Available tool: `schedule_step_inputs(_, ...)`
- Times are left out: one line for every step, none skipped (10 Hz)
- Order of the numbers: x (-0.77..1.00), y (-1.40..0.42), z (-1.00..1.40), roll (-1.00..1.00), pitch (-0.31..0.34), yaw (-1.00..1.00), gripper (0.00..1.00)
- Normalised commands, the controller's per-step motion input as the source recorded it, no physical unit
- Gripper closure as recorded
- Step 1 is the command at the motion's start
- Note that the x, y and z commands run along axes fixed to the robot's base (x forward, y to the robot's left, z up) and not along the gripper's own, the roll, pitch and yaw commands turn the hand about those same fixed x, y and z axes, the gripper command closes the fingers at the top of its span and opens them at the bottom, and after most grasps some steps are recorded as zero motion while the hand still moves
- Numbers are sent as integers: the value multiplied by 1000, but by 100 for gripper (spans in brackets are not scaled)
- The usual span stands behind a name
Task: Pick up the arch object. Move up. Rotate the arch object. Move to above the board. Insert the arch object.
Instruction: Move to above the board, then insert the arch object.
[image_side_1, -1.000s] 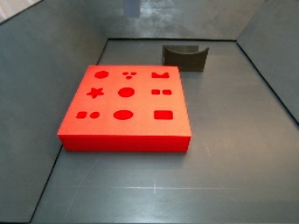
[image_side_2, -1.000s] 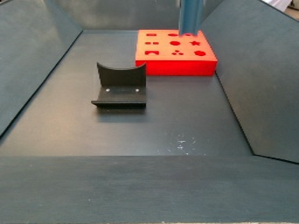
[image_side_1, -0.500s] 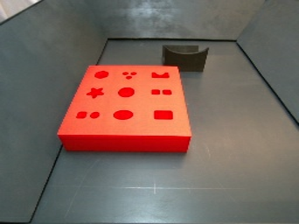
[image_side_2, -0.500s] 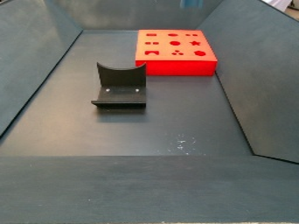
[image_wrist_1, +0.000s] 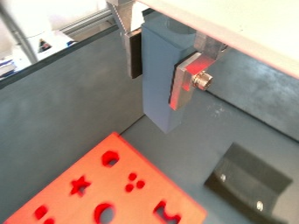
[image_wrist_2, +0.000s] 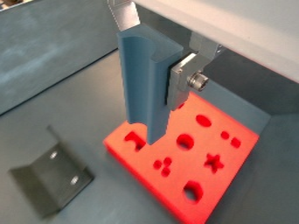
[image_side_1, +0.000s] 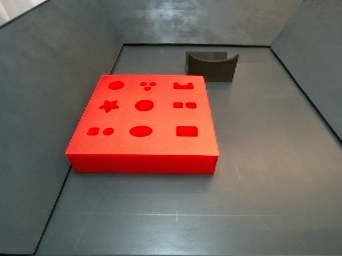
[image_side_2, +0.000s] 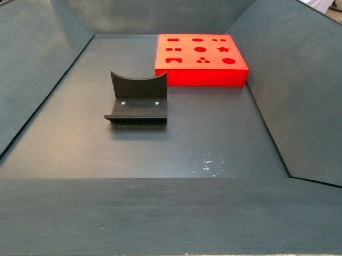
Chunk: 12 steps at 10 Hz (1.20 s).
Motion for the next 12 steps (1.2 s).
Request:
schedule_step_inputs(227,-1000,166,96,134,-14,100)
schedule_step_inputs(244,-1000,170,80,142,-1,100)
schedule_step_inputs(277,-1000,169,69,145,3,100)
schedule_step_inputs(302,-1000,176,68,142,10,100)
schedule_step_inputs(258,-764,135,81,140,10,100)
schedule_step_inputs(202,-481,87,85,134,10,100)
schedule_step_inputs(134,-251,52,70,114,10,100)
schedule_step_inputs(289,91,-266,-246,11,-129,100)
schedule_step_inputs(149,117,-240,-243,0,-106,100)
schedule_step_inputs(0,377,-486,-43,0,0,100)
schedule_step_inputs(160,463,-563,1,34,60,100)
schedule_step_inputs(126,466,-580,1,0,269,100)
